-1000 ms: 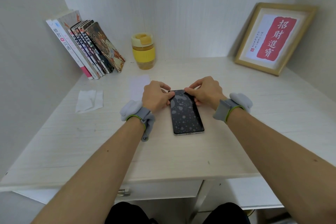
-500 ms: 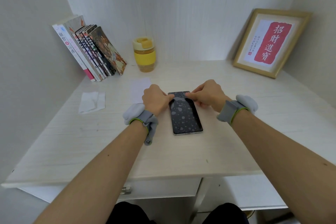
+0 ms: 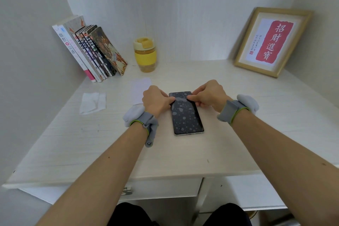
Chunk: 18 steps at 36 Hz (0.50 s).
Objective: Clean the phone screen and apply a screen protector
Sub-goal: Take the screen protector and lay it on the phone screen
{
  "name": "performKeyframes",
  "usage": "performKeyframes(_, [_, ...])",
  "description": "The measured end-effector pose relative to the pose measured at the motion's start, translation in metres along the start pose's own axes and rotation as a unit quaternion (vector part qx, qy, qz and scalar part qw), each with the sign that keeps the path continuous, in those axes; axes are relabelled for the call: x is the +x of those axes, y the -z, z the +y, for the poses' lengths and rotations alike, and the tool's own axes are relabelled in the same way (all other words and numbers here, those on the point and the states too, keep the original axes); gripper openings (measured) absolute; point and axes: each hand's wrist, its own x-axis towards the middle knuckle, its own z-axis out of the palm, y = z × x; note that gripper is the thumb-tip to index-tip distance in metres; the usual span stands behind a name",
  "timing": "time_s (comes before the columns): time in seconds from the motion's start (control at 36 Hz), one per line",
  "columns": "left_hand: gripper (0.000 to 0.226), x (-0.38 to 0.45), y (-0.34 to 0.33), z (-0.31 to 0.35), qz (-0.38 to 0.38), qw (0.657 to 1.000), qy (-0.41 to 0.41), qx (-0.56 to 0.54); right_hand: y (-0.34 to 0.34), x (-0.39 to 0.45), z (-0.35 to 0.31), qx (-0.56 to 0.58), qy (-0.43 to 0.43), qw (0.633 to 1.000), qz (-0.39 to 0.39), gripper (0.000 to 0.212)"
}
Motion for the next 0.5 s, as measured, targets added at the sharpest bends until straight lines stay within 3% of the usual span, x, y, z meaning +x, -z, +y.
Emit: performKeyframes(0.5, [0.02,-0.0019,0.0028,0.0,-0.008,1.0,-0.008,-0.008,0.0006,-0.0002,-0.0013,0.013,-0.005,1.0,-0.002,0.023])
